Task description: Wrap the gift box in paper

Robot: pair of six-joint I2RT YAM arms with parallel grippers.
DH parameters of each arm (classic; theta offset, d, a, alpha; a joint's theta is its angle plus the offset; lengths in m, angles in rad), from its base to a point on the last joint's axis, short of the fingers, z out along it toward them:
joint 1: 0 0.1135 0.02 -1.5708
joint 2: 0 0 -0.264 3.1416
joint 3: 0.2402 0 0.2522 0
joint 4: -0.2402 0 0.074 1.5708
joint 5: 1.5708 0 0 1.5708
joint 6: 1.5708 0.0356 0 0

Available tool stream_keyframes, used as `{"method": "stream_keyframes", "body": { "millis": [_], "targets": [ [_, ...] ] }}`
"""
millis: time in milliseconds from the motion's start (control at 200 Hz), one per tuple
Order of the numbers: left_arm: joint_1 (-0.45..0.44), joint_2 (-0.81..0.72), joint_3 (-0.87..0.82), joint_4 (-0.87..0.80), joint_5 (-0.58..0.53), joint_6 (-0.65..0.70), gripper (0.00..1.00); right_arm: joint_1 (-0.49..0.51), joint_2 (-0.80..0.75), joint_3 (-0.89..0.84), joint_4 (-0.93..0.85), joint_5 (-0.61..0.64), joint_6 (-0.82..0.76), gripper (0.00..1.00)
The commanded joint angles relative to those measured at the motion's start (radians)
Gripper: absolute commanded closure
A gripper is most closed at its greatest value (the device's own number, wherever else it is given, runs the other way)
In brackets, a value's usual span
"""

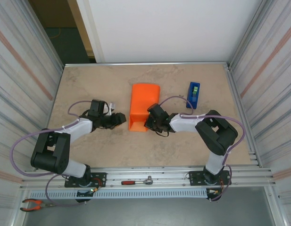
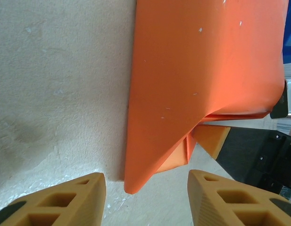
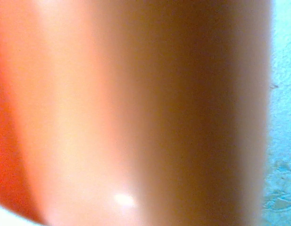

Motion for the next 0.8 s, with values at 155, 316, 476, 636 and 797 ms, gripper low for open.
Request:
{"method": "stream_keyframes", "body": {
  "millis": [155,316,476,636,797],
  "targets": [
    [-0.014,0.012,0.013,0.005,0.01,0.026,0.5,0.003,0.036,0.024,-0.01,-0.032,-0.011,1.0],
    [-0.02,0.014,0.02,0.001,0.01,0.031,0.5,-0.002,0.033,0.011,-0.011,-0.034,-0.01,1.0],
    [-0.03,0.013,0.023,-0.002,0.006,0.031,0.5,-0.024,-0.034,-0.012,-0.029,-0.022,-0.025,1.0],
    [-0.04,0.012,0.029,-0.002,0.003,0.031,0.5,-0.063,-0.122,-0.063,-0.05,0.008,-0.03,1.0],
    [-0.046,0.009,0.031,-0.003,0.001,0.033,0.5,-0.094,-0.168,-0.085,-0.065,0.009,-0.039,1.0]
  ]
}}
